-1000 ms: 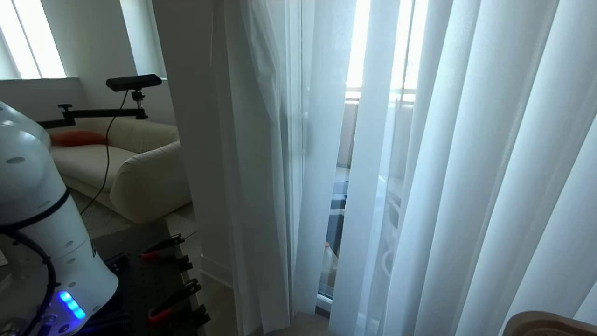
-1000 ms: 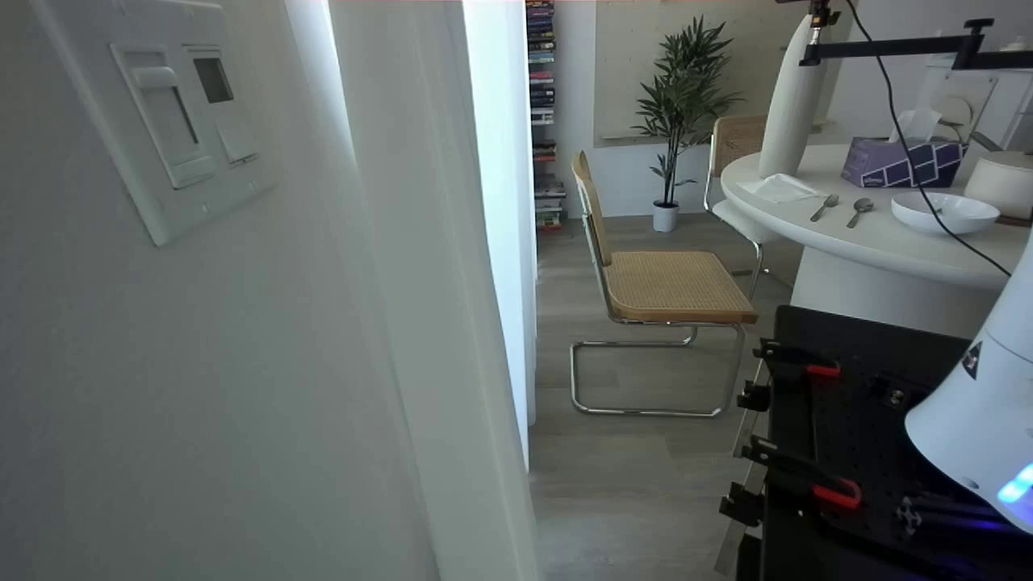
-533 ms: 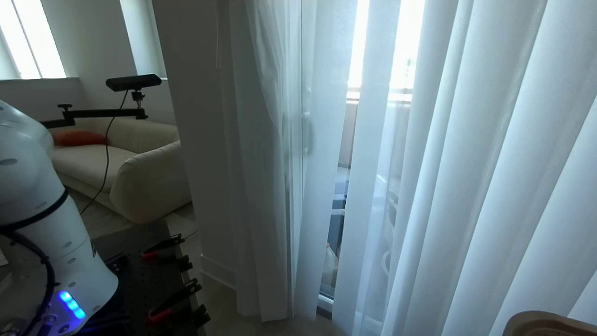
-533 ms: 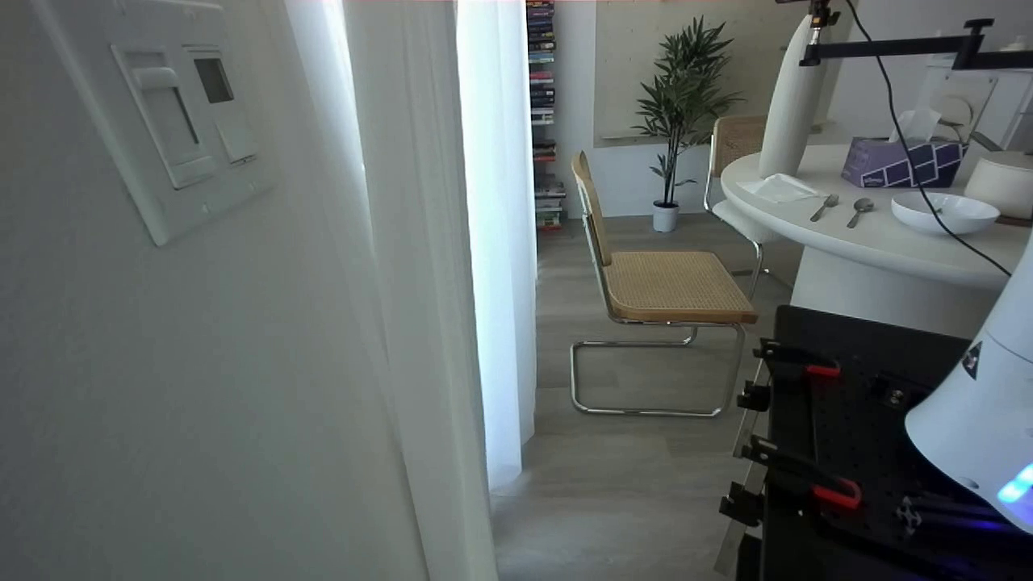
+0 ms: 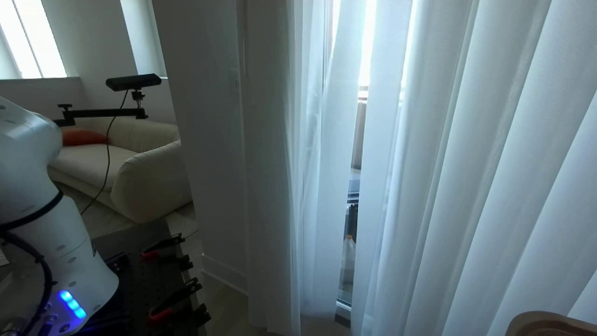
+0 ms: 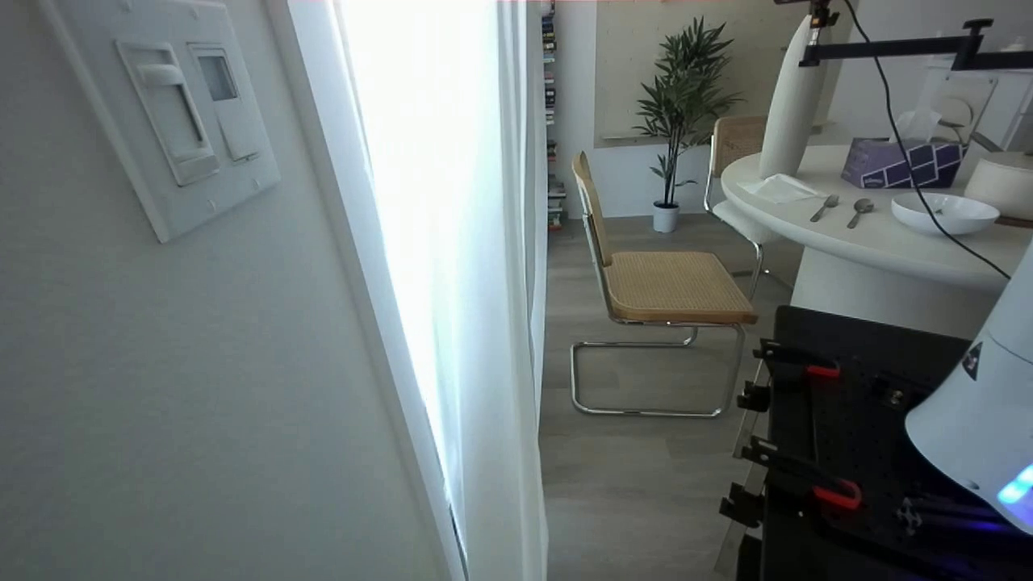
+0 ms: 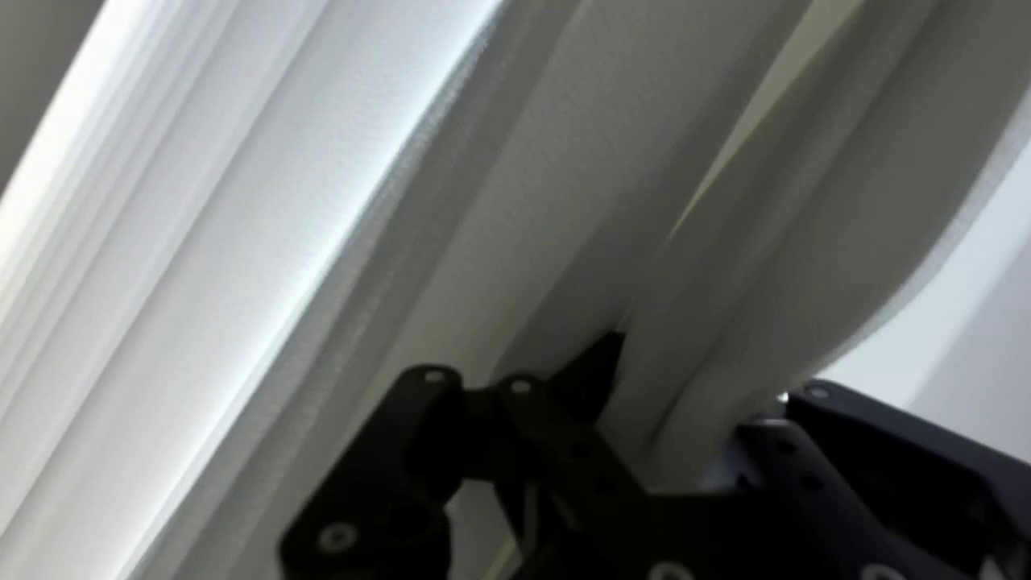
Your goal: Pull the blinds to the right, switch off the light, then pull the blinds to the left
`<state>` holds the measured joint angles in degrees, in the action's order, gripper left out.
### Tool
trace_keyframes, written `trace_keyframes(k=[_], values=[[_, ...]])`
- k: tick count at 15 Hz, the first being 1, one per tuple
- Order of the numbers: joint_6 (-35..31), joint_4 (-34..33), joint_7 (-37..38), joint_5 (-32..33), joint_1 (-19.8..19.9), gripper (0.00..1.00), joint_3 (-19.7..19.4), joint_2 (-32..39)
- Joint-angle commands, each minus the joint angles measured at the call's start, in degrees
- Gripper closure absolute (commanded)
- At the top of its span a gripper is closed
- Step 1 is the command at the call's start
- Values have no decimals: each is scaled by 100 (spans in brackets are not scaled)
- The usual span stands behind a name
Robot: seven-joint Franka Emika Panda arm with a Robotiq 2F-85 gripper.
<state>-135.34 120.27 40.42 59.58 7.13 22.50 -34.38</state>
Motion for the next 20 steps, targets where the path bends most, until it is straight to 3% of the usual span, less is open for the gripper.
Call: trace_keyframes(k=[1, 5, 11, 20], values=[[561, 155, -42, 453, -106, 98, -186, 447], [580, 21, -268, 319, -573, 98, -632, 727], [-318, -40, -540, 111, -1150, 98, -1171, 934], [-2061, 73, -1554, -683, -1202, 98, -1476, 1150]])
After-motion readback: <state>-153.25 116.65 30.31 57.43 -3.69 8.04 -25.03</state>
